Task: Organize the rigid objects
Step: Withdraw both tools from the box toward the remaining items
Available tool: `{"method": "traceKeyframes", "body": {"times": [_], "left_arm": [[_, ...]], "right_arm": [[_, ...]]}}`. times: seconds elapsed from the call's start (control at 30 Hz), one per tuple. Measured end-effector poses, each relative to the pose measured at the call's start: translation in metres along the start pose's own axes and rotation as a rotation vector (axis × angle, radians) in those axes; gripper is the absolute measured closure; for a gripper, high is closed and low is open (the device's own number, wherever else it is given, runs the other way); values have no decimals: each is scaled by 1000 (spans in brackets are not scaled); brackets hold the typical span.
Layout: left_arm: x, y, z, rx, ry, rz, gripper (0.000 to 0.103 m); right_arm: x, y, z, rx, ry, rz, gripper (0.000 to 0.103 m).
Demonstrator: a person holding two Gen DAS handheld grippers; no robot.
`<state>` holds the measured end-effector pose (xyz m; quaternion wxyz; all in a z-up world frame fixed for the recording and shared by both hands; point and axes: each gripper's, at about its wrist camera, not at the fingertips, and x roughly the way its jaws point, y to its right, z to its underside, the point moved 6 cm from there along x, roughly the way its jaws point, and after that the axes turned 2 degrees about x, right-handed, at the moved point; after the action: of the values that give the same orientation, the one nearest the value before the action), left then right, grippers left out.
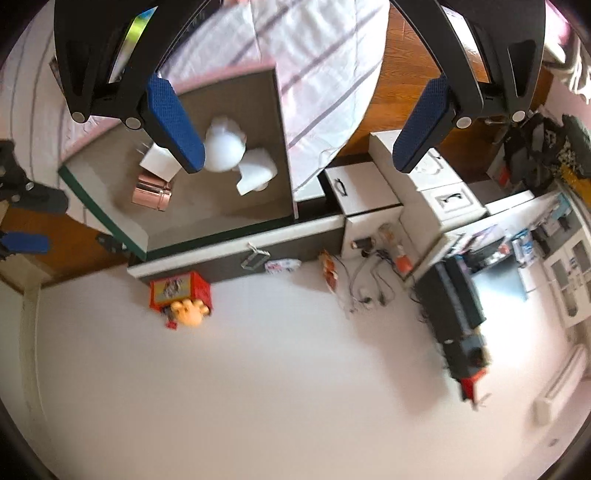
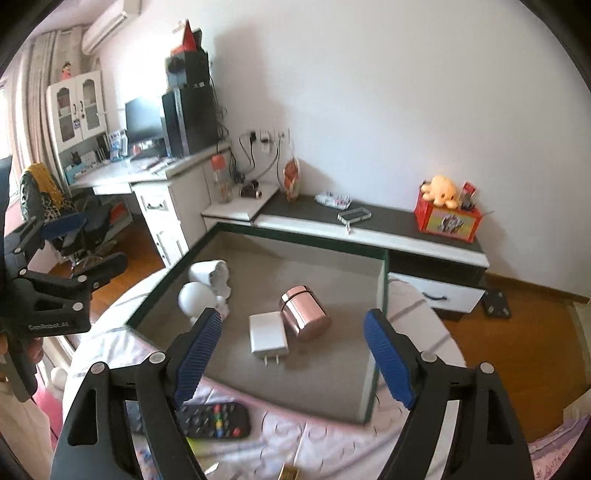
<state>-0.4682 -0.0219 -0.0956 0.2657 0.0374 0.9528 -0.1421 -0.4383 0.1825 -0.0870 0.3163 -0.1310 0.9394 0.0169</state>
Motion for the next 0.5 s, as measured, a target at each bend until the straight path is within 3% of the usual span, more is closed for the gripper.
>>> {"method": "traceKeyframes", "body": {"times": [0.23,0.43,0.5], "left_arm": [[-79,-2,31,-6,73,-13,0],[-125,12,63,-37,106,-6,0],[-135,14,74,-55,103,-3,0]], "right_arm": [[-70,-13,24,-25,124,42,19],[-114,-26,58,-16,186,78,0],[-126,-26,70,-14,196,105,0]]}}
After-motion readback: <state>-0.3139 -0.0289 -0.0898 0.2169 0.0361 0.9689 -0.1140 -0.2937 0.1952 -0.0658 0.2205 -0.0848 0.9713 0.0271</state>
